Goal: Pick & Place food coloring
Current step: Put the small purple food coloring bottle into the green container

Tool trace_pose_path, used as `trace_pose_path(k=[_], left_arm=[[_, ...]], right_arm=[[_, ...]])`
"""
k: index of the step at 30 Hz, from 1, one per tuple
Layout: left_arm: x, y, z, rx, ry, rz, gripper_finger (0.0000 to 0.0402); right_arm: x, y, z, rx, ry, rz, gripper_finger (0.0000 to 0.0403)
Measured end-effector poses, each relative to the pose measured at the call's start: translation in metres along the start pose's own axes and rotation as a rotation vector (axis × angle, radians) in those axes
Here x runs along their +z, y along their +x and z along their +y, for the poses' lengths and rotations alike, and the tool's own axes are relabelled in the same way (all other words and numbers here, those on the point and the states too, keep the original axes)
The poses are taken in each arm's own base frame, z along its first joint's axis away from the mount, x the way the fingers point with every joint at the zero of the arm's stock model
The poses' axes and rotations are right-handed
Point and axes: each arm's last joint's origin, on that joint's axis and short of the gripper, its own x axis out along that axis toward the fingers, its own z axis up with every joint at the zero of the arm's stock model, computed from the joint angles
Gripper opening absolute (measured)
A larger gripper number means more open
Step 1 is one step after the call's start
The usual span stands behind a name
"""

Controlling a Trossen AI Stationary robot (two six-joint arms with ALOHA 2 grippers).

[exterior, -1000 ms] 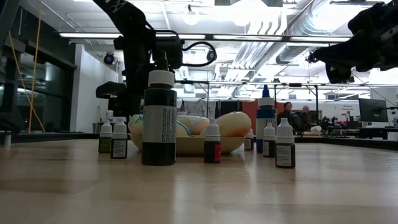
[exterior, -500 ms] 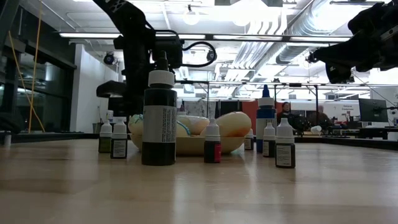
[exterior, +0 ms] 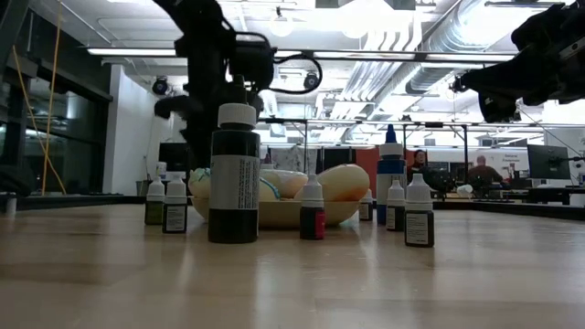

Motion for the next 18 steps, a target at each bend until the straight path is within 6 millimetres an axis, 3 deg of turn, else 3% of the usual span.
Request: trace_pose_path(k=[9,18], left_arm=[[0.007,-0.054,0.0,0.004,-0.208,-0.019,0.0033],[0.015,-0.117,0.016,0.03,-0.497,-0.126,0.0033]], right_arm=[[0.0,0.0,0.0,0.0,0.0,0.0,0.0],[0.0,0.0,0.0,0.0,0.0,0.0,0.0]])
